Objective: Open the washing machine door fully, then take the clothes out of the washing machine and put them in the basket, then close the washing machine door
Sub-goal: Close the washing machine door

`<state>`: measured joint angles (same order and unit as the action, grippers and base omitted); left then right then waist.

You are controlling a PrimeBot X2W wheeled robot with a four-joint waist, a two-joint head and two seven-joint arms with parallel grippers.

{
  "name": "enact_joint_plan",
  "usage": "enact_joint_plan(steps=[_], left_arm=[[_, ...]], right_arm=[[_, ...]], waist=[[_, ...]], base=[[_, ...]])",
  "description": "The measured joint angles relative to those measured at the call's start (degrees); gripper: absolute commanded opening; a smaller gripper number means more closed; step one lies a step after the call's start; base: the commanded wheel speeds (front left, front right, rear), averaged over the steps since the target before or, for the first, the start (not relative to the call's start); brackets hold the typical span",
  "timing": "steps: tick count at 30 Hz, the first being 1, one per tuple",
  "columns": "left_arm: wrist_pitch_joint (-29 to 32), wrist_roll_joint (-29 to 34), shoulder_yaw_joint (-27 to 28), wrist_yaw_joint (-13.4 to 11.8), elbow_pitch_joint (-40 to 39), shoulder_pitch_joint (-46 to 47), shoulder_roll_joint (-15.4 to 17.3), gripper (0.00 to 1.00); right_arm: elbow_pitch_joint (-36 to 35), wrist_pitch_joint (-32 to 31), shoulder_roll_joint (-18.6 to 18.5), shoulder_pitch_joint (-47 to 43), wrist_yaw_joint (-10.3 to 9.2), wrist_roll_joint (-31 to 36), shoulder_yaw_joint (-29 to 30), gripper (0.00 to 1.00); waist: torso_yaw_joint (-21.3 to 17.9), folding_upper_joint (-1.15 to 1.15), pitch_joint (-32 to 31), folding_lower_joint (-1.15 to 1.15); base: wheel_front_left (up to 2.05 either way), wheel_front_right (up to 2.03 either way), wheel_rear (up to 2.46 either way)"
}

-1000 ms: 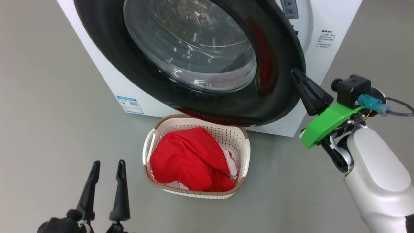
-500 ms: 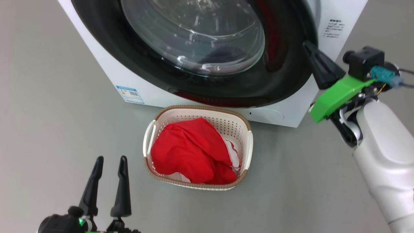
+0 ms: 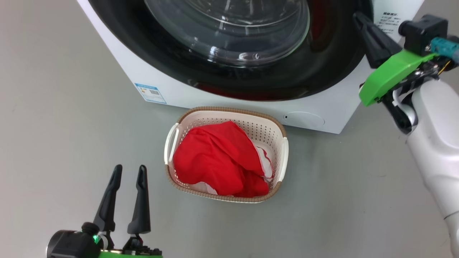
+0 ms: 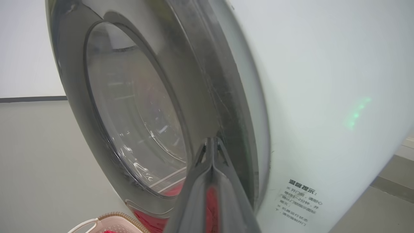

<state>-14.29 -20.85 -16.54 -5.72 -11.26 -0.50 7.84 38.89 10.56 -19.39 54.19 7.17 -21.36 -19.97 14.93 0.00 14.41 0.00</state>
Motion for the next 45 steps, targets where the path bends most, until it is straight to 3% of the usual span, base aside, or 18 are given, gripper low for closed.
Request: enact_joint_plan(steps=[12,24,26,30,33,45], left_arm=[[0.0,1.2,0.6,1.2,-0.1,0.9,-1.3,0.74],[0.0,1.7,1.1,1.9,-0.3,1.0,-1.4,0.80],[0.0,1.7,1.2,1.9,-0.4,1.0,-1.2,0.80],[0.0,1.7,1.3,1.9,-0.9,1.0,-0.9,0.79],[0.0,1.7,1.4,1.9,-1.3,1.0,-0.6,0.78],[0.7,1.7,1.7,0.9,-1.9,0.8,0.1,0.74]], right_arm=[[4.3,1.7,0.0,3.3,0.75,-0.1,-2.0,0.00],[4.3,3.2,0.5,3.3,0.65,-2.1,-3.5,0.00],[3.5,3.2,0.5,3.2,0.64,-2.2,-3.5,0.14],[1.2,3.7,1.2,2.3,0.48,-2.4,-3.5,0.10],[-0.8,3.7,1.5,0.1,0.48,-2.4,-3.4,0.00],[-11.8,3.7,3.6,-11.3,0.47,-1.0,-0.1,0.00]], waist=[[-0.2,0.00,1.1,0.00],[-2.7,0.00,0.1,0.00],[-3.3,0.00,-0.1,0.00],[-4.5,0.00,-0.6,0.00],[-5.4,0.00,-0.9,0.00],[-9.4,0.00,-3.3,0.00]], base=[[0.00,0.00,0.00],[0.00,0.00,0.00],[0.00,0.00,0.00],[0.00,0.00,0.00],[0.00,0.00,0.00],[0.00,0.00,0.00]])
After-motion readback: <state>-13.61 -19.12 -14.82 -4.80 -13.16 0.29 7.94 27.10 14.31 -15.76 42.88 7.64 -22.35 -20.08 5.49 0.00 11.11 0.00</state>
